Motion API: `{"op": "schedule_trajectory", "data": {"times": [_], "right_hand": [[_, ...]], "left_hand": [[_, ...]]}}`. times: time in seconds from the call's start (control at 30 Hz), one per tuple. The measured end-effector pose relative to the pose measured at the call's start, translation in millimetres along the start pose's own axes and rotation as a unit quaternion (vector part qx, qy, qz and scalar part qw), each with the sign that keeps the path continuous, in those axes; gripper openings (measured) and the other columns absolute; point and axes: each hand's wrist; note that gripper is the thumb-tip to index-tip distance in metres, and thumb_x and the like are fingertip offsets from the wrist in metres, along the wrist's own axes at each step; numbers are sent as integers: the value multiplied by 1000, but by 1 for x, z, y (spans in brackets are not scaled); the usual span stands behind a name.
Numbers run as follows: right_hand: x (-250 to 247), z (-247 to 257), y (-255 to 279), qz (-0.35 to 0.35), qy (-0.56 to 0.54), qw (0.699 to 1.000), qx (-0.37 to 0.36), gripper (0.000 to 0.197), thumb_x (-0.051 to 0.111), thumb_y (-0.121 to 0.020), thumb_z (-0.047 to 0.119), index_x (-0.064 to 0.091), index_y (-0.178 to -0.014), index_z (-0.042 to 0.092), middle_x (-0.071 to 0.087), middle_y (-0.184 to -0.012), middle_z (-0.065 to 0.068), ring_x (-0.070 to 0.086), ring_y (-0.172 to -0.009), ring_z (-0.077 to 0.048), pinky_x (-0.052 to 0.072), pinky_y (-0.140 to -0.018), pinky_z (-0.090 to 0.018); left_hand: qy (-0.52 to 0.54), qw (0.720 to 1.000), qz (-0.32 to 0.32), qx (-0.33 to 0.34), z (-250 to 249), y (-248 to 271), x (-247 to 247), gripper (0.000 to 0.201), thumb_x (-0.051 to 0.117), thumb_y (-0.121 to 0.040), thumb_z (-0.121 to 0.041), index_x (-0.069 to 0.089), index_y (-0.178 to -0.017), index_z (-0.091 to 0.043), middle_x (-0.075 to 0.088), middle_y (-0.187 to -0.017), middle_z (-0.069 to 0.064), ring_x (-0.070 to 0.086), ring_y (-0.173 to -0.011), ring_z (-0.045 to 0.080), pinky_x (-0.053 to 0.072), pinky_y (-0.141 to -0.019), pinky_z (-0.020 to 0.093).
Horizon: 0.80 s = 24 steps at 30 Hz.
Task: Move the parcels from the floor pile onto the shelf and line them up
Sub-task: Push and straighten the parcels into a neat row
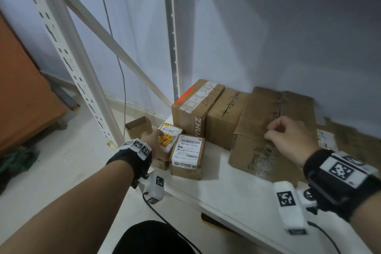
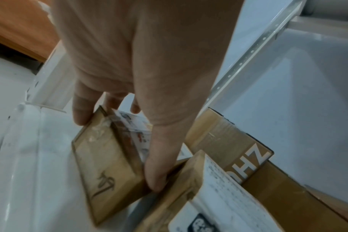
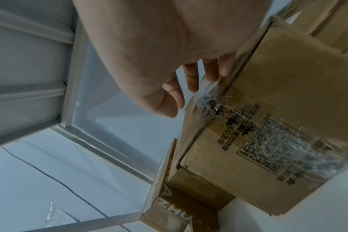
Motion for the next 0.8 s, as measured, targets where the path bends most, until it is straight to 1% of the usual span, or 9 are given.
{"op": "schedule_trajectory", "data": {"times": [0.17, 0.27, 0.33, 0.43, 0.5, 0.57, 0.7, 0.77, 0.8], "right_hand": [[-16, -15, -10, -15, 19, 999, 46, 21, 58, -67, 45, 58, -87, 38, 53, -124, -3, 48, -118, -34, 41, -99, -50], [-33, -21, -7, -20, 19, 997, 71, 13, 60, -77, 35, 61, -89, 30, 56, -119, -5, 50, -108, -27, 34, -74, -28], [-44, -21, -4, -13, -1, 997, 82, 12, 62, -83, 25, 65, -94, 22, 59, -107, -3, 50, -90, -18, 30, -61, -24], [-61, -21, -1, -1, -6, 994, 105, 15, 65, -82, 27, 64, -91, 15, 64, -109, -8, 58, -99, -26, 44, -76, -31], [-65, -22, 0, 29, 1, 992, 120, 24, 61, -87, 26, 64, -105, 10, 63, -119, -12, 59, -105, -31, 45, -80, -33], [-68, -21, 7, 56, 10, 989, 140, 26, 57, -91, 22, 61, -114, 9, 61, -121, -16, 57, -96, -28, 44, -74, -31], [-60, -38, 24, 101, -15, 977, 188, 13, 51, -94, 17, 52, -97, 4, 54, -75, -13, 51, -52, -23, 39, -48, -24], [-51, -43, 31, 133, -54, 968, 207, 11, 50, -94, 13, 51, -84, 7, 54, -70, -8, 47, -34, -18, 36, -38, -18], [-45, -43, 34, 137, -74, 966, 204, 14, 49, -94, 11, 51, -80, 9, 54, -70, -6, 46, -34, -16, 35, -34, -16]], "left_hand": [[26, 999, -23, 0, 8, -9, 8, 89, 80, -71, -42, 31, -146, -40, 33, -145, 12, 50, -122, 35, 48, -102, 48], [25, 999, -21, -10, 6, -4, 3, 96, 81, -64, -48, 33, -146, -36, 38, -144, 12, 50, -124, 33, 49, -99, 48], [9, 999, -30, 11, 13, -26, 3, 95, 73, -48, -61, 44, -135, -37, 50, -136, 9, 58, -112, 29, 56, -87, 48], [-39, 998, -39, 20, -1, -43, -11, 77, 56, -46, -73, 62, -108, -27, 66, -115, 8, 61, -94, 25, 55, -85, 44], [-69, 997, -40, 6, -31, 6, -30, 54, 63, -68, -62, 67, -99, -18, 68, -105, 8, 60, -90, 24, 53, -85, 39], [-54, 998, -20, 7, -52, 40, -29, 38, 68, -84, -43, 68, -98, -7, 69, -97, 11, 64, -83, 26, 56, -78, 35], [15, 997, 77, -12, -65, 54, 4, 24, 66, -92, -26, 67, -91, -2, 64, -75, 8, 58, -61, 21, 45, -52, 26], [17, 997, 80, -1, -72, 52, 19, 24, 64, -93, -24, 67, -95, -1, 67, -81, 11, 61, -65, 24, 50, -55, 30], [11, 997, 78, -3, -76, 53, 24, 28, 62, -94, -24, 67, -105, 1, 70, -92, 14, 65, -75, 28, 56, -65, 33]]}}
Point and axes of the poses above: each hand's wrist, its own y-axis away from the middle knuckle, its own x-axis out of the palm, z = x × y
